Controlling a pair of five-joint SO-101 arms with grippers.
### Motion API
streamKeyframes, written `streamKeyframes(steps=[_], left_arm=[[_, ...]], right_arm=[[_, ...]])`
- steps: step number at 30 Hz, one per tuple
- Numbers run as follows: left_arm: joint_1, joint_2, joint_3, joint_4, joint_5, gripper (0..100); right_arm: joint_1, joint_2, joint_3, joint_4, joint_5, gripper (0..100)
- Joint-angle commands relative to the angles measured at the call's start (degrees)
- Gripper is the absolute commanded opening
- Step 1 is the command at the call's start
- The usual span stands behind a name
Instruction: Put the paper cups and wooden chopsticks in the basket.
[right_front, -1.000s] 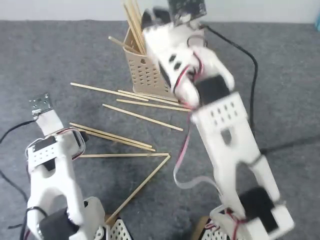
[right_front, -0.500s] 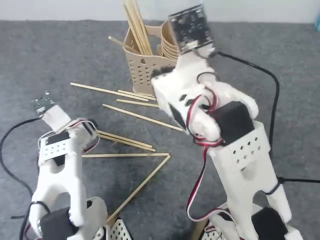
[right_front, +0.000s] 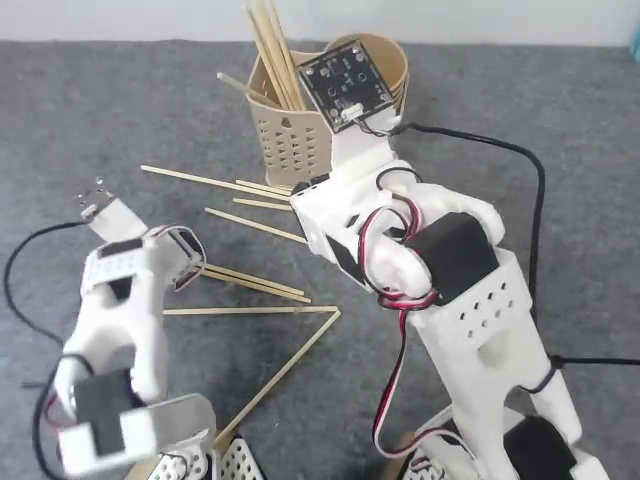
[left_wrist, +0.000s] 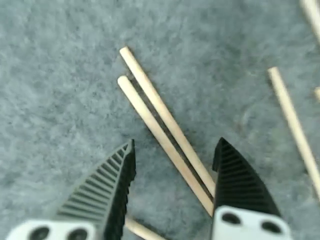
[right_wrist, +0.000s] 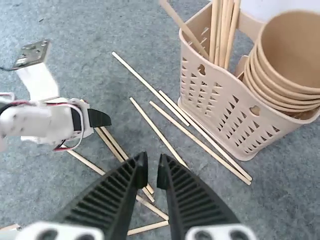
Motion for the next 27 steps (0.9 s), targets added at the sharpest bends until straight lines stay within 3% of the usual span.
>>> streamKeyframes(steps=[1,4,9,19,27], left_arm=[[0.5,6.3,-9.7,5.8,0.6,24],[0.7,11.0,-14.7,9.6,0.7,20],[0.4,17.7,-21.5,14.3,0.7,1],[0.2,18.0,-23.4,15.8,0.7,1],[-0.3,-1.3,-23.4,17.4,0.7,1]], right_arm=[[-0.6,-2.7,-3.3,1.1,-0.6,4.8],[-0.6,-2.7,-3.3,1.9,-0.6,4.8],[-0.1,-2.7,-3.3,3.6,-0.6,4.8],[-0.3,-2.8,-3.3,10.4,-0.6,4.7],[-0.6,-2.7,6.1,14.5,-0.6,4.7]])
